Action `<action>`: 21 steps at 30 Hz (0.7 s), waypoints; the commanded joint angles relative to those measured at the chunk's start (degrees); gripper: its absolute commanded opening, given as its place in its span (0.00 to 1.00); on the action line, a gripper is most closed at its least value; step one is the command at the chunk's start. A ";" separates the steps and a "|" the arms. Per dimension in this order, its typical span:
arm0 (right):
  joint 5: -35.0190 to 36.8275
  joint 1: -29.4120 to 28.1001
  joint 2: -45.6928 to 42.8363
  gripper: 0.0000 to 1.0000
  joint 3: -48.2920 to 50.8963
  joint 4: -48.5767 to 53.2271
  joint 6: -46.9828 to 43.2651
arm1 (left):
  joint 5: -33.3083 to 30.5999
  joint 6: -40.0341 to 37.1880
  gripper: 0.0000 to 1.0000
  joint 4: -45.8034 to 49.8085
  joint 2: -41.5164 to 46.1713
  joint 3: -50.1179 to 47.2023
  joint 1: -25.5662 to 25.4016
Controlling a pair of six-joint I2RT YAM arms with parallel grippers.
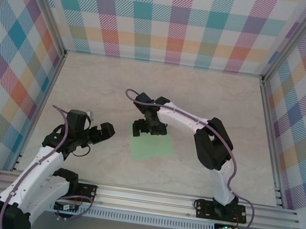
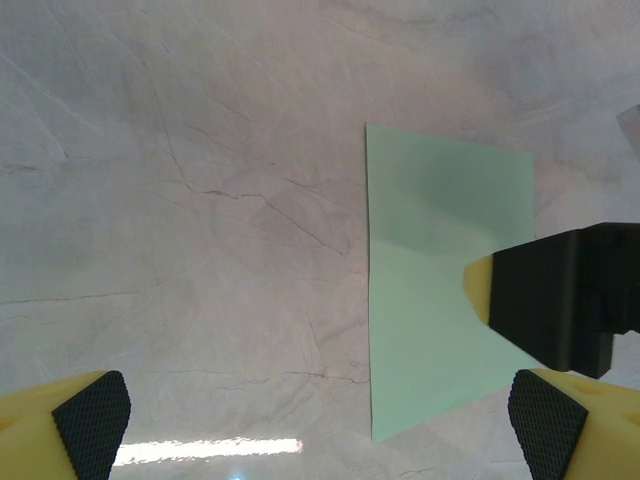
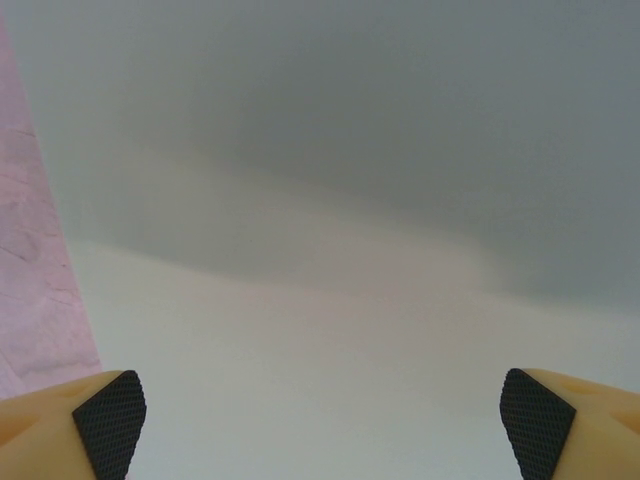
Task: Fold a paper plane with a square sheet of paper (pick it up from the middle)
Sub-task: Move the paper to the center of the table.
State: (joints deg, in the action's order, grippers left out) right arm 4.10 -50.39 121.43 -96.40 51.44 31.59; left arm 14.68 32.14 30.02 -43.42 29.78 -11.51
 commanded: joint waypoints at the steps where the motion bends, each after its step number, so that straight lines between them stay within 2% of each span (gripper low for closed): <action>1: 0.62 -0.46 1.52 0.95 -0.27 2.18 -1.29 | 0.12 -0.87 1.00 -1.37 -0.36 -0.07 -0.55; 4: -0.86 -0.49 2.04 0.95 1.01 1.47 -2.00 | 0.35 -1.25 1.00 -1.13 -0.91 0.15 -0.53; 21: 2.29 0.09 0.29 0.96 11.35 -0.01 -0.39 | 1.88 -0.73 1.00 -1.71 -1.05 -0.76 -0.54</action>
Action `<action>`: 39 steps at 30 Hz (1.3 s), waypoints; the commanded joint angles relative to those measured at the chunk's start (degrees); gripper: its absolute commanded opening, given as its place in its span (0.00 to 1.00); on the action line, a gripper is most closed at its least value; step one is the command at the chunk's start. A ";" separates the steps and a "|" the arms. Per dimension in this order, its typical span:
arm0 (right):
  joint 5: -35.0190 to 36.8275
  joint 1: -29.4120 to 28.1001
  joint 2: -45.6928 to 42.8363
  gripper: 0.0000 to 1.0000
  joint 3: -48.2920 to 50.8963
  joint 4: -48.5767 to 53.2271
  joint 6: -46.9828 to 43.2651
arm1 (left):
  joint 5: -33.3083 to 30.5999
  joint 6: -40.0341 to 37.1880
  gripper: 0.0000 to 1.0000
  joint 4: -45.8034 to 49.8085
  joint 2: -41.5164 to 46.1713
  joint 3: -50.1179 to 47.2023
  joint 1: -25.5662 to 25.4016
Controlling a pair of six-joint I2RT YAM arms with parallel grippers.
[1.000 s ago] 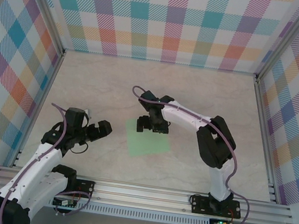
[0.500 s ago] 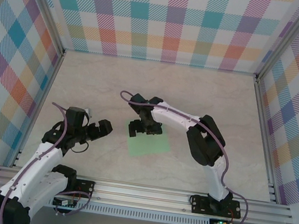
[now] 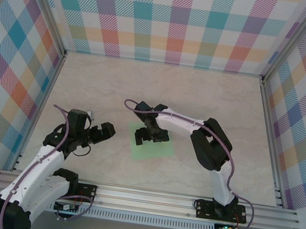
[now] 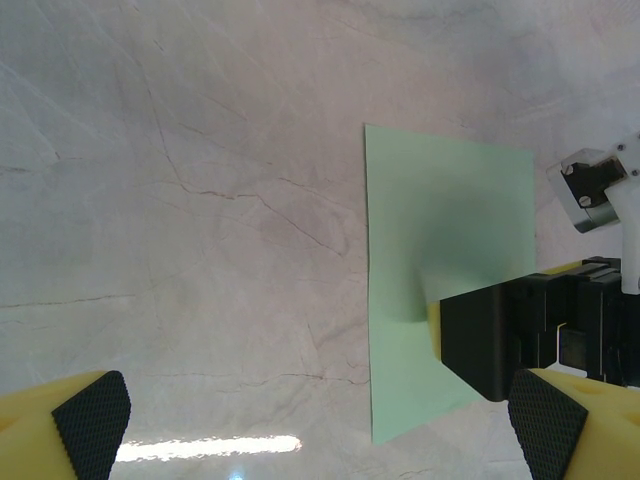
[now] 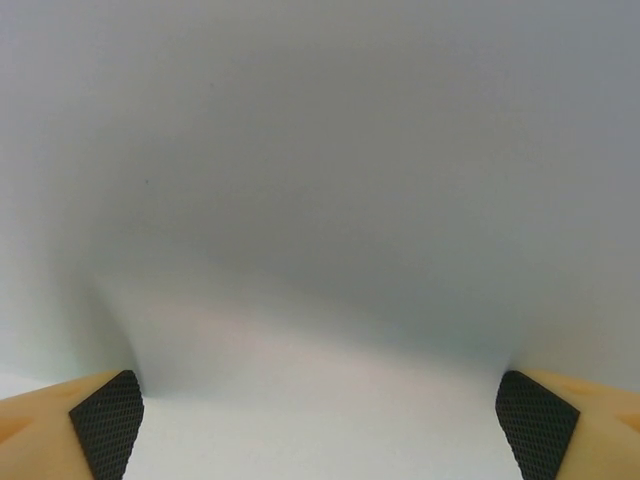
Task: Fold a paper plane with a square sheet of paper (pick it up from the middle)
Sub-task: Move the paper to the center of the table, then fold the square sheet of paper in half at the center of the table.
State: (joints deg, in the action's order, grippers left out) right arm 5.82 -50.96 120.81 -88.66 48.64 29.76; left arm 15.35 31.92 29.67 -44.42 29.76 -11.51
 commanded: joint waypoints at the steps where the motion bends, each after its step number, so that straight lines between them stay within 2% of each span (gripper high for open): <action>1: 0.31 0.67 0.22 0.96 4.41 2.18 2.07 | 1.34 -0.53 1.00 -1.45 0.00 -0.84 -0.58; 7: -1.62 1.38 -3.15 0.96 7.02 -0.46 4.61 | 1.86 -0.33 1.00 -1.59 -0.30 -0.80 -0.55; 10: -3.18 1.36 -5.42 0.96 6.50 -1.34 3.65 | 1.97 -0.12 1.00 -2.01 -0.67 -0.71 -0.58; 15: -1.30 1.36 -8.46 0.96 5.21 -0.86 0.74 | 1.60 -0.68 1.00 -0.79 -0.84 0.11 -0.53; 25: 0.40 1.38 -2.22 1.00 -2.43 4.36 -4.63 | 1.01 -0.52 1.00 -0.73 -0.20 -0.05 -0.54; 39: -1.85 1.31 5.00 1.00 -4.92 4.98 -6.28 | 1.78 -0.87 1.00 -1.38 -0.75 -0.40 -0.53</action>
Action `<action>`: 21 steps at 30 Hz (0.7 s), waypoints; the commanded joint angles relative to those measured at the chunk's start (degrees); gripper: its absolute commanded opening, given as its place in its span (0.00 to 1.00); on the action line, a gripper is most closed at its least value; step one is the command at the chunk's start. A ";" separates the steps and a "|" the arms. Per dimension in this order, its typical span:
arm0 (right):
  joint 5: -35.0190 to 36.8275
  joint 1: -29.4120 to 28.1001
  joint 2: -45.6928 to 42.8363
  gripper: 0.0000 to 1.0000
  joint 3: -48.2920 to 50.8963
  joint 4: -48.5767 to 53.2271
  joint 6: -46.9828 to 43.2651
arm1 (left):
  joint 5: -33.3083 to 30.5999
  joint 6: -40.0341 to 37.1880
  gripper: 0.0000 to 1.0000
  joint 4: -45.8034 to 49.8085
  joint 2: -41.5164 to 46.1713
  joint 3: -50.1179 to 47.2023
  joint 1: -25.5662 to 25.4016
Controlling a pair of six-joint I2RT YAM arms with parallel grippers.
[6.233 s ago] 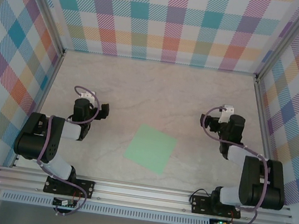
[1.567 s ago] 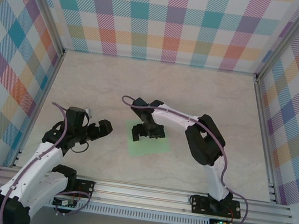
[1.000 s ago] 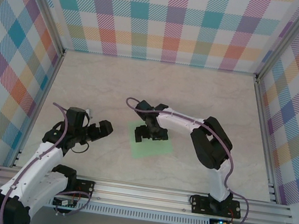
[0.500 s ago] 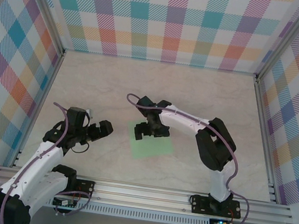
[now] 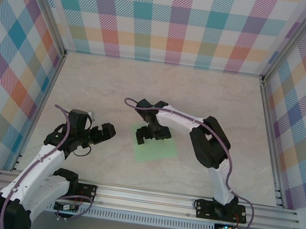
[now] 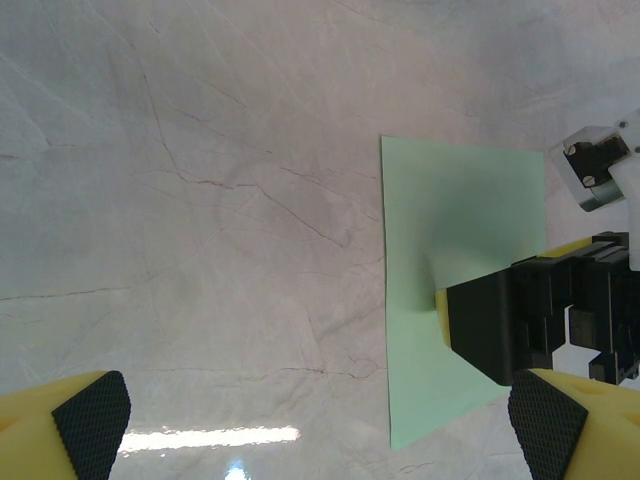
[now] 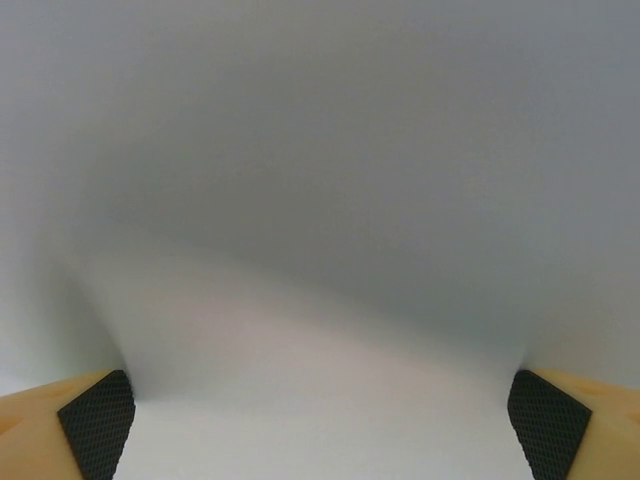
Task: Fold a paper plane with a square sheet of paper (pick it up from the middle)
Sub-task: Fold the square sheet of paper in half at the center of the table.
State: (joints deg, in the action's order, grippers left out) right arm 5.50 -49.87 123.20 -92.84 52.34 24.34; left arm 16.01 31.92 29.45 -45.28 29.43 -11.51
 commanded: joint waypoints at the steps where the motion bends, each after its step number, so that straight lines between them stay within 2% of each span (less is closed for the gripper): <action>1: -1.46 0.21 2.87 1.00 -0.12 1.05 -0.45 | 1.13 -0.92 1.00 -1.15 0.11 -0.07 -0.54; 10: -0.43 0.21 3.45 0.95 1.68 1.95 1.01 | 1.70 -0.63 1.00 -1.15 0.19 -0.34 -0.53; 19: 1.71 0.21 2.64 0.77 -0.48 4.18 1.66 | 1.72 -0.59 1.00 -0.89 0.10 -0.23 -0.58; 21: 2.08 0.21 2.51 0.76 -0.92 4.44 1.88 | 1.75 -0.63 1.00 -0.77 0.25 -0.25 -0.53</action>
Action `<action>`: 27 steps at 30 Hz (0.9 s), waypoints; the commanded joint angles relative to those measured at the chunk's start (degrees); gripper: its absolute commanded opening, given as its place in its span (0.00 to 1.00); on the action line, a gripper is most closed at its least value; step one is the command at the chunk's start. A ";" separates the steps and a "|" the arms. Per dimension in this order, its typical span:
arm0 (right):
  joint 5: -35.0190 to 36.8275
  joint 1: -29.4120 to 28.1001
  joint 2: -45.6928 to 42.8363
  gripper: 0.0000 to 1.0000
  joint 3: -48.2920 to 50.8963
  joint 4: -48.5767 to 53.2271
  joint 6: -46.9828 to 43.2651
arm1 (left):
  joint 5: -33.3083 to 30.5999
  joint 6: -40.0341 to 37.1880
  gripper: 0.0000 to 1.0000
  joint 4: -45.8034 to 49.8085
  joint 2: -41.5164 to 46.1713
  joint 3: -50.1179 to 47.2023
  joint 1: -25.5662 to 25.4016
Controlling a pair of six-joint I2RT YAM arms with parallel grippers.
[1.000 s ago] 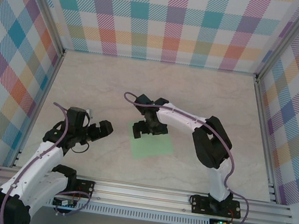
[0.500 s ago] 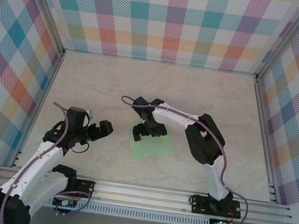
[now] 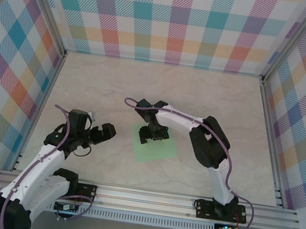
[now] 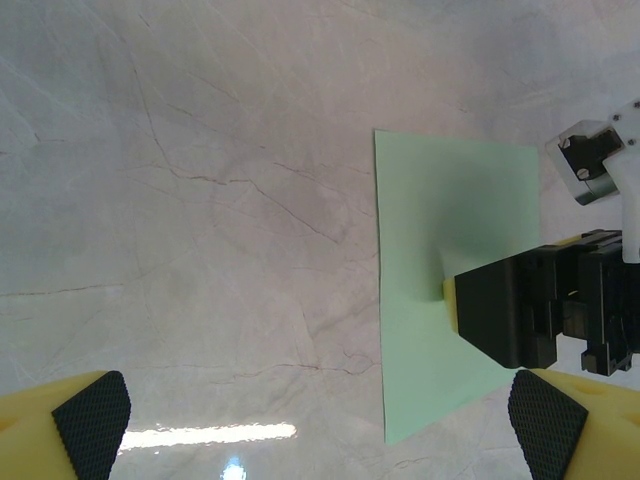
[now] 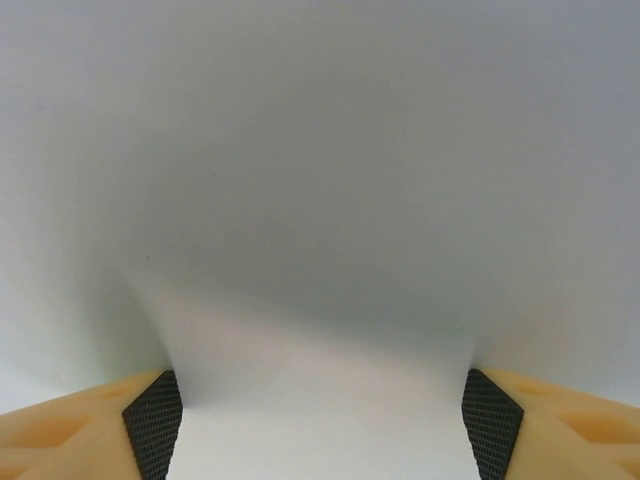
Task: Fold a paper plane with a square sheet of paper (pick it up from the middle)
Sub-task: Fold the square sheet of paper in half at the center of the table.
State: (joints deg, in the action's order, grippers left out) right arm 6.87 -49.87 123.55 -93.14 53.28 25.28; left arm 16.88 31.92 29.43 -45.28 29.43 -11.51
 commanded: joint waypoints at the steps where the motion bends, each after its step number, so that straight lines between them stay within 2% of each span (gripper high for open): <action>1: 0.90 0.21 2.23 0.76 -0.79 3.74 0.98 | 0.92 -0.58 1.00 -0.77 0.19 -0.24 -0.53; 3: 1.13 0.25 2.48 0.76 -1.37 4.47 1.18 | 1.02 -0.63 1.00 -0.55 0.19 -0.17 -0.53; 9: -1.40 0.00 -1.89 0.89 -3.85 3.96 -0.07 | 0.96 -0.75 1.00 -0.93 0.36 -0.16 -0.53; 14: -0.90 0.11 -0.03 0.97 -6.04 3.67 -0.31 | 2.26 -1.12 1.00 -1.59 -0.65 0.45 -0.53; 21: -3.16 0.21 4.89 1.00 -6.34 2.63 -1.06 | 6.72 -1.11 1.00 -3.93 -4.37 -0.07 -0.87; 27: -4.44 0.29 6.87 1.00 -4.04 1.69 -0.53 | 7.12 -1.22 1.00 -4.70 -6.47 0.11 -1.85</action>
State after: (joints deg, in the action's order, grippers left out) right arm 5.54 -49.82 127.35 -99.22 55.31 24.77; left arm 22.52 31.73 26.00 -51.24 29.43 -12.47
